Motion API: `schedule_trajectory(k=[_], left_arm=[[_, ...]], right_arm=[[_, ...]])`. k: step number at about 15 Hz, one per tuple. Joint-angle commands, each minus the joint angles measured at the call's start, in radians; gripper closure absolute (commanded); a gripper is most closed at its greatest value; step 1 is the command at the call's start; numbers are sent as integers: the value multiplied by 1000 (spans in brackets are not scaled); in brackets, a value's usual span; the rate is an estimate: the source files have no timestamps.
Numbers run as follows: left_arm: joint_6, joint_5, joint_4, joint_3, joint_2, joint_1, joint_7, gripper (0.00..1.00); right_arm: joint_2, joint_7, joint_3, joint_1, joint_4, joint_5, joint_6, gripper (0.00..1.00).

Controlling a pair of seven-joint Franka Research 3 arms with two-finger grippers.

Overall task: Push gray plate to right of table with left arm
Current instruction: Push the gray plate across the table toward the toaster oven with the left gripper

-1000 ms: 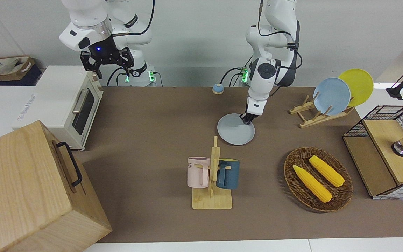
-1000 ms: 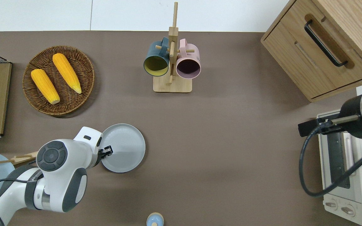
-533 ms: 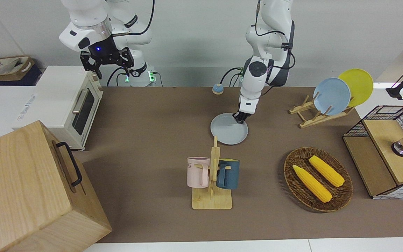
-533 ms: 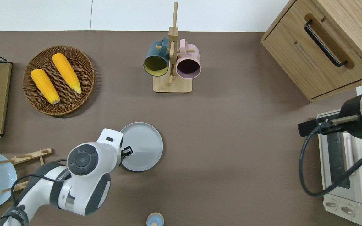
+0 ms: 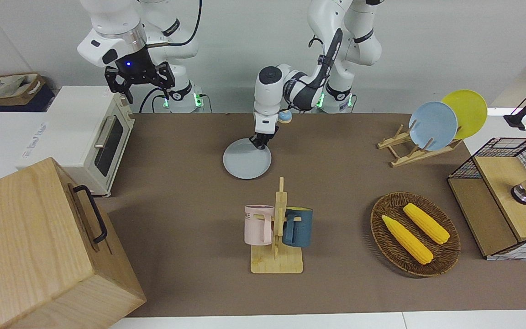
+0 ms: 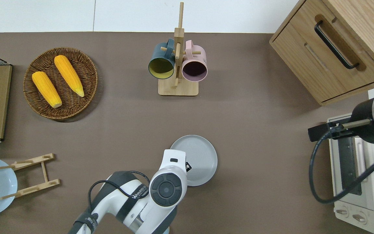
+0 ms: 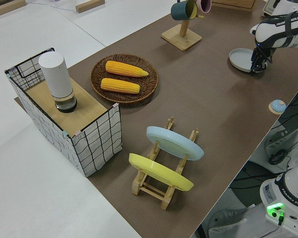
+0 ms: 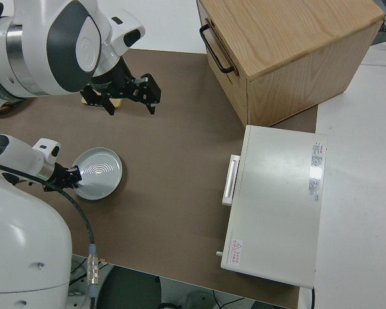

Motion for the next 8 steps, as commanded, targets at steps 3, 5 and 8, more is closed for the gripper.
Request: schedule_trajectory(k=[3, 5, 8], left_arm=[[-59, 45, 83, -84, 52, -33, -163, 1000], [-59, 104, 99, -84, 84, -47, -235, 1000], [-59, 127, 124, -86, 118, -53, -263, 1000]], right_arm=[[-3, 13, 17, -20, 9, 4, -16, 17], [-3, 13, 17, -20, 9, 4, -16, 17], [-3, 13, 15, -20, 9, 4, -16, 17]])
